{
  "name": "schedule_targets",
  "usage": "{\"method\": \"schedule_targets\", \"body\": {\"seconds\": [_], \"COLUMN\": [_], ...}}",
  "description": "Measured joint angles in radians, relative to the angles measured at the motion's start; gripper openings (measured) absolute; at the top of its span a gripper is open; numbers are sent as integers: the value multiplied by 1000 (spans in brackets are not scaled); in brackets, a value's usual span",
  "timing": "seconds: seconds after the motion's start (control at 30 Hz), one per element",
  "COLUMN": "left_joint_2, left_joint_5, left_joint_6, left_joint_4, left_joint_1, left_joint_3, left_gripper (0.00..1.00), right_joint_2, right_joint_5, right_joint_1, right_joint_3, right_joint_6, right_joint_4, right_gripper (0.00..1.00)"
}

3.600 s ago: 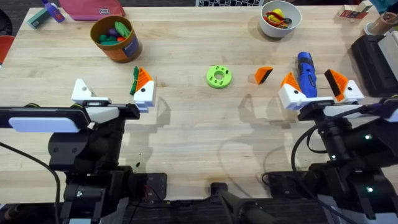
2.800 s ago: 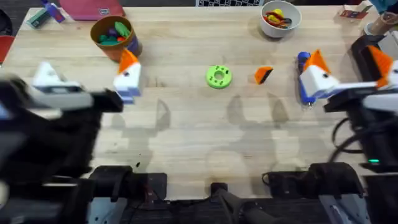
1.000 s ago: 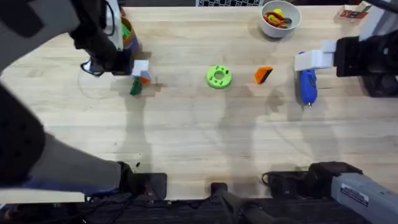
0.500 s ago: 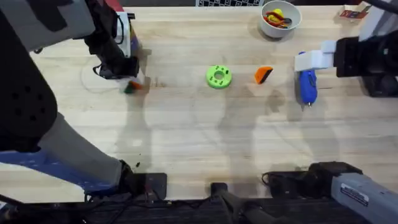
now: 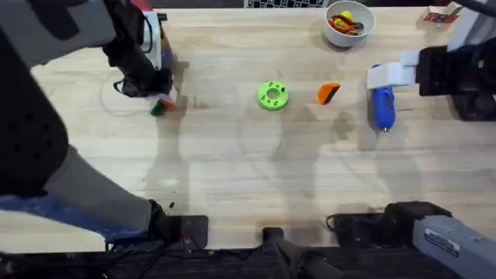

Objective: Pick up the gripper from the table and insert it into the empty holder that is missing its gripper. Then pick up a screw, insert it into the mounting hole, and use the screwdriver to tighten it. Finally, clean up the table by picking up the vegetable and placing it into the bucket.

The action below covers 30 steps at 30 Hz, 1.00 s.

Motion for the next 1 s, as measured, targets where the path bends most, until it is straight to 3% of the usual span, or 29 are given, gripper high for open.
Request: {"method": "schedule_targets", "body": {"seconds": [0.43, 0.7, 0.9, 1.0], "left_joint_2": [-454, -557, -560, -564], "left_joint_5": [3, 3, 3, 5], "left_joint_6": [0, 0, 0, -4], "left_joint_4": [-57, -59, -60, -58], "left_joint_1": [0, 0, 0, 0], "left_joint_3": [0, 0, 0, 0], "left_gripper": [18, 19, 920, 982], "right_joint_2": [0, 0, 0, 0], "right_joint_5": [0, 0, 0, 0], "right_joint_1": [0, 0, 0, 0], "right_joint_3": [0, 0, 0, 0], "right_joint_6": [0, 0, 0, 0], "right_joint_4": [0, 0, 0, 0], "right_gripper": [994, 994, 994, 994]}}
